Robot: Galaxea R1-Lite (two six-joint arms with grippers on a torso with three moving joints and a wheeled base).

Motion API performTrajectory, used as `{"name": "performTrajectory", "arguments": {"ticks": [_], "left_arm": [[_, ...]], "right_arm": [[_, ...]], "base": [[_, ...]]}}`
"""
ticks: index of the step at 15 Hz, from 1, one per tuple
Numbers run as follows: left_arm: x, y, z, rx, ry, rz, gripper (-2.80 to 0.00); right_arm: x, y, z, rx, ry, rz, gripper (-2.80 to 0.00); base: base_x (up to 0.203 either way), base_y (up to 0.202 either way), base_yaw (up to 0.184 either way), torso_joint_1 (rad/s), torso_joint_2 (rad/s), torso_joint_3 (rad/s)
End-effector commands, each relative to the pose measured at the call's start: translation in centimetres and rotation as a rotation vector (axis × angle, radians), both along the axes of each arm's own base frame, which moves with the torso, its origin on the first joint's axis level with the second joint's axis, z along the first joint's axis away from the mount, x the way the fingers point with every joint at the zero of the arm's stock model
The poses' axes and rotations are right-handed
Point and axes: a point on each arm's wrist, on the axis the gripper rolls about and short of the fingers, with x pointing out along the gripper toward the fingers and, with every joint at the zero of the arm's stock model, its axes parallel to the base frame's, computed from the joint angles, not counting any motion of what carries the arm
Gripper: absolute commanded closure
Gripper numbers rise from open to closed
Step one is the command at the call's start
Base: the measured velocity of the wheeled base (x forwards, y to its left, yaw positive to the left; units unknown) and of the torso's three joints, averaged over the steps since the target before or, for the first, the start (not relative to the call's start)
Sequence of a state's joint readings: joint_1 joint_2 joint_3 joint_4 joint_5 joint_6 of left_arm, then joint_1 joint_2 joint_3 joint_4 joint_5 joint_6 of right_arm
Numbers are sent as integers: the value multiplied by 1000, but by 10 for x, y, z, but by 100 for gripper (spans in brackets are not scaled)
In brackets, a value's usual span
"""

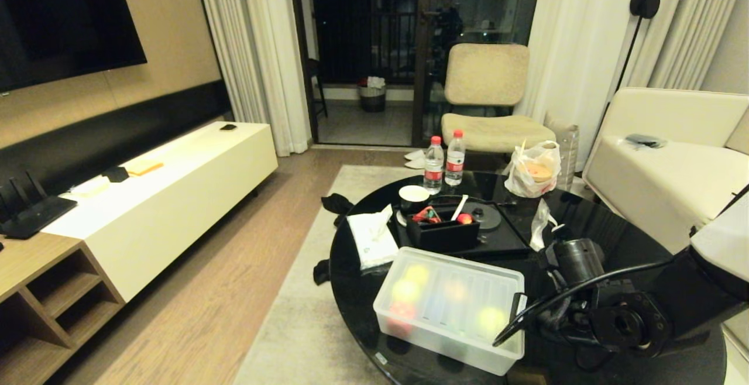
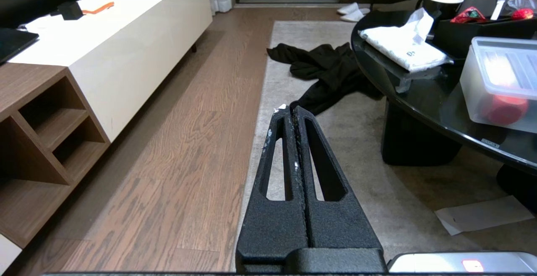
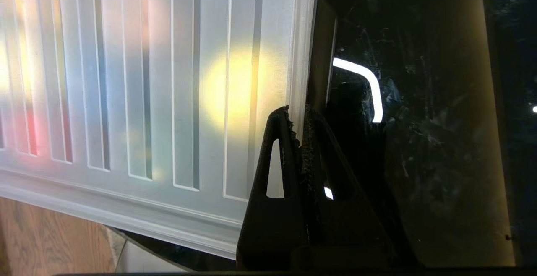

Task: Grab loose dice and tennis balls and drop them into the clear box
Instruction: Close the lid

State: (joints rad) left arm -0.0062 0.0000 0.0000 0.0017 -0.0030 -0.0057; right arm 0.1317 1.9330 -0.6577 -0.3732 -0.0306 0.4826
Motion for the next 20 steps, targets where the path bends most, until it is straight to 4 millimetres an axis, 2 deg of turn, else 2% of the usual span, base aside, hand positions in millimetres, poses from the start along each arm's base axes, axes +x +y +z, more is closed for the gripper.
{"name": "performTrajectory", "arguments": {"ticks": [1,10,20], "left_arm": [[0,0,0,0,0,0,0],[0,0,0,0,0,0,0],[0,0,0,-3,1,0,0]], "right_arm": [[0,0,5,0,-17,5,0],[1,-3,7,9,46,8,0],[5,-6,18,7,90,60,0]], "base": [[0,0,0,0,0,0],[0,0,0,0,0,0],[0,0,0,0,0,0]]}}
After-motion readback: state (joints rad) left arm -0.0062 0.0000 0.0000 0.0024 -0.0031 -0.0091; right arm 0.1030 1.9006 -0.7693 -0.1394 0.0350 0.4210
